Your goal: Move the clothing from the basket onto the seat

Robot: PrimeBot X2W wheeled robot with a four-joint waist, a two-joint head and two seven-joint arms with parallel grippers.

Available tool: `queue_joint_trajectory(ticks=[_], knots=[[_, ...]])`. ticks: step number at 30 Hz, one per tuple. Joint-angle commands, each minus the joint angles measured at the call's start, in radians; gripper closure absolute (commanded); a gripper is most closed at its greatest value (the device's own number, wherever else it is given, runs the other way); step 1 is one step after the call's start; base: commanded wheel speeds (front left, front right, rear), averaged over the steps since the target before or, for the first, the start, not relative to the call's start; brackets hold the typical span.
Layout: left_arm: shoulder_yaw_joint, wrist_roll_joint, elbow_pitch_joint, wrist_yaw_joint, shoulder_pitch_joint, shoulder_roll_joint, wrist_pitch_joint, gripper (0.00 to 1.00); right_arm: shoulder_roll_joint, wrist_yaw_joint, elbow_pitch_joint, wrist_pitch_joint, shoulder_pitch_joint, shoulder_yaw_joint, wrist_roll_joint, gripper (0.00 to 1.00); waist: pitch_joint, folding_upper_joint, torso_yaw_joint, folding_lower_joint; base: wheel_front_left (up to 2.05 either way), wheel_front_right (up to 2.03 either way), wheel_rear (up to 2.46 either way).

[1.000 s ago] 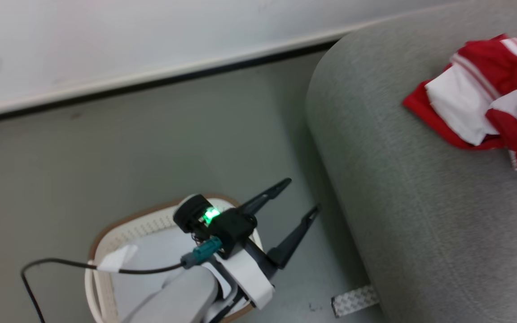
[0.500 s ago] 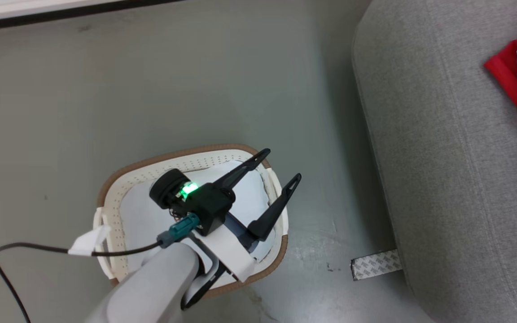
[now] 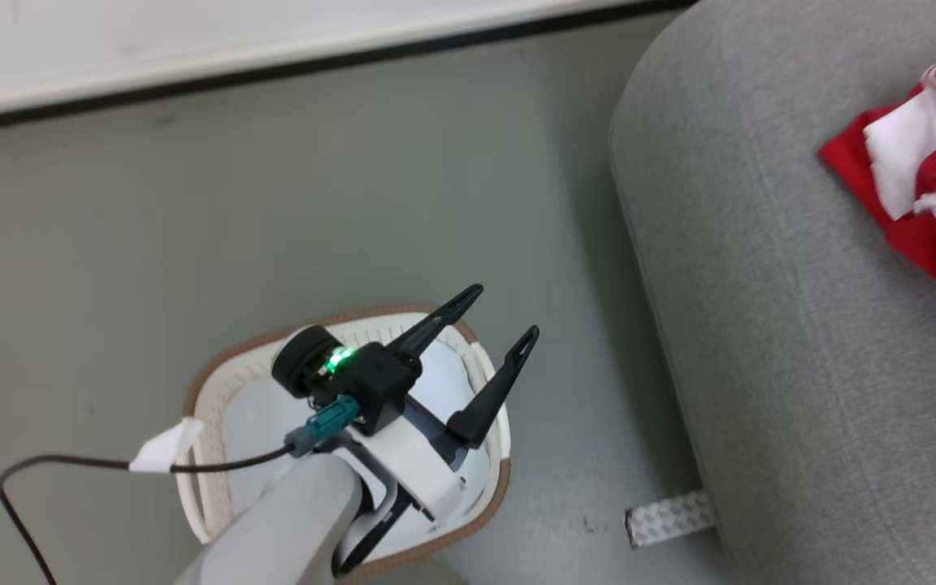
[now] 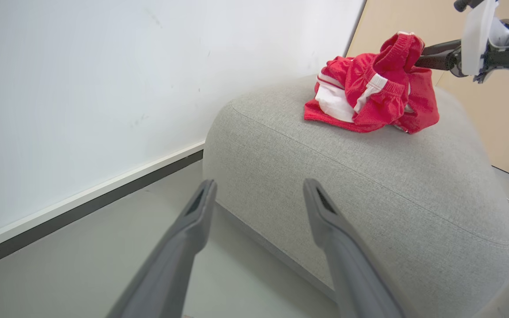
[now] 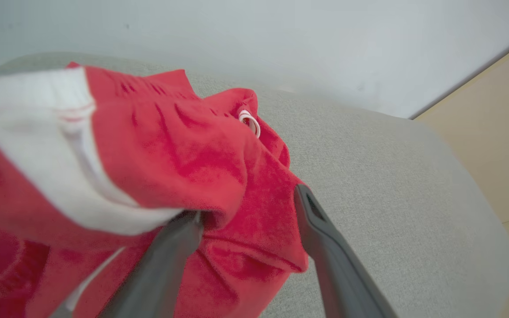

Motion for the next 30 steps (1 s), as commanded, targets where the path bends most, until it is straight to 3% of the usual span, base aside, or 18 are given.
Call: queue_joint_trajectory(ticks=[1,10,19,25,30], knots=[[0.007,-0.007,0.003,0.006,0.018,-0.001,-0.001,0.00,-0.010,-0.003,0.003,0.001,0.010,0.011,0.007,0.00,-0.062,0.0000,-0.006,-0.0001,0.00,0.00,0.00],[0.089,-0.037,0.033,0.026,0.115,-0.038,-0.001,0.00,-0.099,-0.002,-0.082,0.002,0.095,0.204,0.136,0.00,-0.288,0.0000,0.017,-0.0001,0.00,0.00,0.00],[0.230,-0.032,0.018,0.071,0.197,-0.035,-0.001,0.00,-0.177,-0.003,-0.259,-0.110,0.179,0.325,0.269,0.00,-0.443,0.0000,0.085,-0.0001,0.00,0.00,0.00],[0.329,-0.025,0.010,0.095,0.238,-0.027,-0.001,0.00,-0.143,-0.002,-0.363,-0.191,0.239,0.311,0.303,0.00,-0.471,0.0000,0.136,-0.0001,0.00,0.00,0.00],[0.405,-0.021,0.022,0.097,0.288,-0.025,-0.001,0.00,-0.059,-0.002,-0.452,-0.237,0.345,0.209,0.265,0.00,-0.484,0.0000,0.168,-0.0001,0.00,0.00,0.00]])
